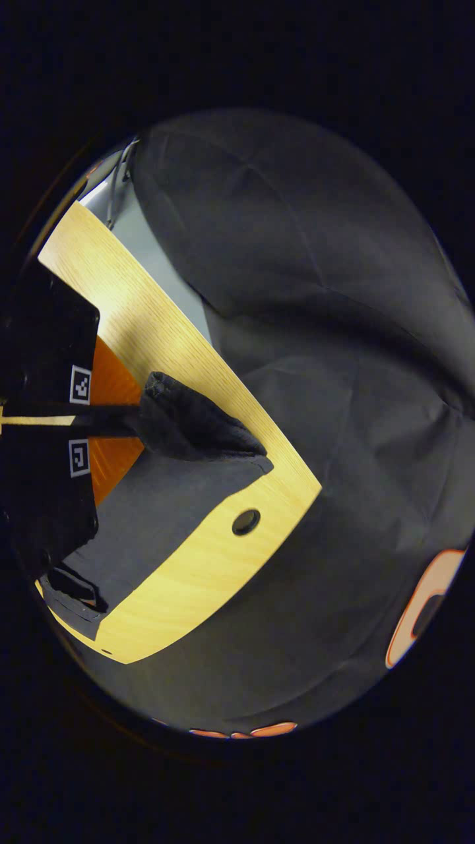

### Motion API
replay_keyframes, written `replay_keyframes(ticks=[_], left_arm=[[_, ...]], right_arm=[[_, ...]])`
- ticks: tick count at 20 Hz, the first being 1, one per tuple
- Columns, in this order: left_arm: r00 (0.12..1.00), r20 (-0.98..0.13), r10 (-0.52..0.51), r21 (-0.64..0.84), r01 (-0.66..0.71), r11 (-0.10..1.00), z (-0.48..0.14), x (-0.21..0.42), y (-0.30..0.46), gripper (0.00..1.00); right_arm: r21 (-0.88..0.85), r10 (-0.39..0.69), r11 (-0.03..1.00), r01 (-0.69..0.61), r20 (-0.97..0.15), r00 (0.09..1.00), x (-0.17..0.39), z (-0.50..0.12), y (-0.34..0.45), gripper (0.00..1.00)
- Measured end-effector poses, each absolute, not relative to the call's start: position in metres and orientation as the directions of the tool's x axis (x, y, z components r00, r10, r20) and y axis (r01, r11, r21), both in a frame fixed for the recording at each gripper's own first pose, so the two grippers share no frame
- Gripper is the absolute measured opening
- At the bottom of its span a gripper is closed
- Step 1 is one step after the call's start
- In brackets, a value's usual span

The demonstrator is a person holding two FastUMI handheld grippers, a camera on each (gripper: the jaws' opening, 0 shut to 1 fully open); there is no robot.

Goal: Grasp the waist and the cuffs of the jeans and fold them to make the two legs overlap; first hold the waist and fold one-third of the jeans toward the cuffs, then hold the cuffs and fold the remaining one-third in the same direction to finish folding.

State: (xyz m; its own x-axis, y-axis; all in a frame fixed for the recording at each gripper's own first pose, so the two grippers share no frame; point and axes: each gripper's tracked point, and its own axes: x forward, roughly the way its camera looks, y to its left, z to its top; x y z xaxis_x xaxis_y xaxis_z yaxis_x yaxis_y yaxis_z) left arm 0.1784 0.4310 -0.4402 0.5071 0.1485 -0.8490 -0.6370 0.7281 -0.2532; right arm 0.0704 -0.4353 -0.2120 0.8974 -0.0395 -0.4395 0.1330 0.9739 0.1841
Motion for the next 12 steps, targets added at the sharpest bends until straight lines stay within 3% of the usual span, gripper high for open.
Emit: replay_keyframes(ticks=[6,12], left_arm=[[0.671,-0.725,0.155,-0.318,-0.526,0.789,-0.353,0.172,0.405,0.05],[0.755,-0.649,0.096,-0.344,-0.404,0.848,-0.275,0.166,0.354,0.05]], right_arm=[[0.189,0.028,0.98,0.053,-0.399,0.917,0.099,-0.196,-0.438,0.97],[0.203,0.077,0.979,0.002,-0.38,0.922,0.11,-0.196,-0.449,0.97]])
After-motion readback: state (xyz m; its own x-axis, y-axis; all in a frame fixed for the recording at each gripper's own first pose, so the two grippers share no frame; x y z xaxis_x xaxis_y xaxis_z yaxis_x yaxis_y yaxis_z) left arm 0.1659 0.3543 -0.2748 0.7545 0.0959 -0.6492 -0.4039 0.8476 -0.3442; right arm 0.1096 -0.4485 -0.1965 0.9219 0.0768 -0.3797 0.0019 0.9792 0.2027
